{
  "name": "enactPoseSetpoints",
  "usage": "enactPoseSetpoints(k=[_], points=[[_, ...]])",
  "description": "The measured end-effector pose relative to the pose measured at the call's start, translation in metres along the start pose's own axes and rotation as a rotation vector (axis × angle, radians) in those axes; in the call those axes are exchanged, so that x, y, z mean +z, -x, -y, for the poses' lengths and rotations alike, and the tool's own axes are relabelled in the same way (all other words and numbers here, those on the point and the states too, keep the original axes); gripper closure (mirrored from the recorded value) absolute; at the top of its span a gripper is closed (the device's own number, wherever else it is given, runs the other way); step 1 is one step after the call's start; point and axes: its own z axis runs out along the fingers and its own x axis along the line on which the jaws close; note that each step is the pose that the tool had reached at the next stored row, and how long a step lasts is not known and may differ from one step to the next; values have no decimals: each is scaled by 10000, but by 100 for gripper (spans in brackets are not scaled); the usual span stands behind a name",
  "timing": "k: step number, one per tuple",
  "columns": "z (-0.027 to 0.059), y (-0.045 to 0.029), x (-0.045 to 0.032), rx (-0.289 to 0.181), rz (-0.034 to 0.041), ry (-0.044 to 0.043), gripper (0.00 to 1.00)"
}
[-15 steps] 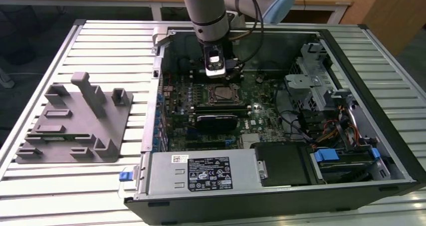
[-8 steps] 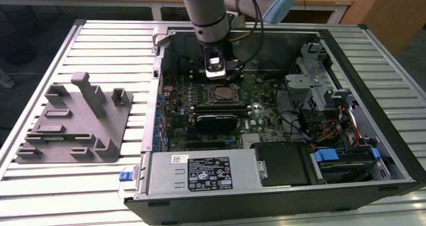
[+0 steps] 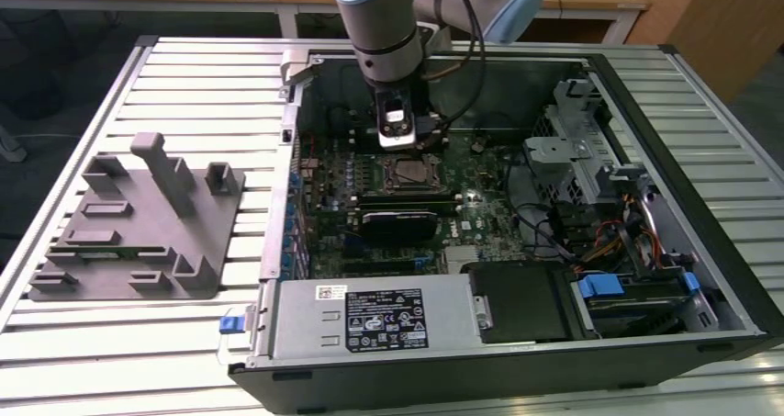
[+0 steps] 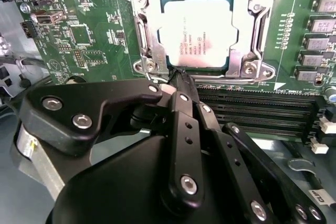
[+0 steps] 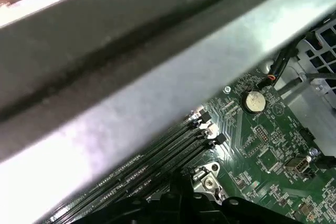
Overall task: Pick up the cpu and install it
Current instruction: 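Install the first cpu locking lever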
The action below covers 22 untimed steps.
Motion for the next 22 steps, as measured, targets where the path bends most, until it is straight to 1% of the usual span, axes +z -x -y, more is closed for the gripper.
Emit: enactPoseSetpoints(k=[3,5,13,22], points=[[8,5,-2,27,-55,77,89],[9,7,-1,35,-69,100,89],[10,7,0,44,-89,128,89],[13,4,13,45,-91,128,89]])
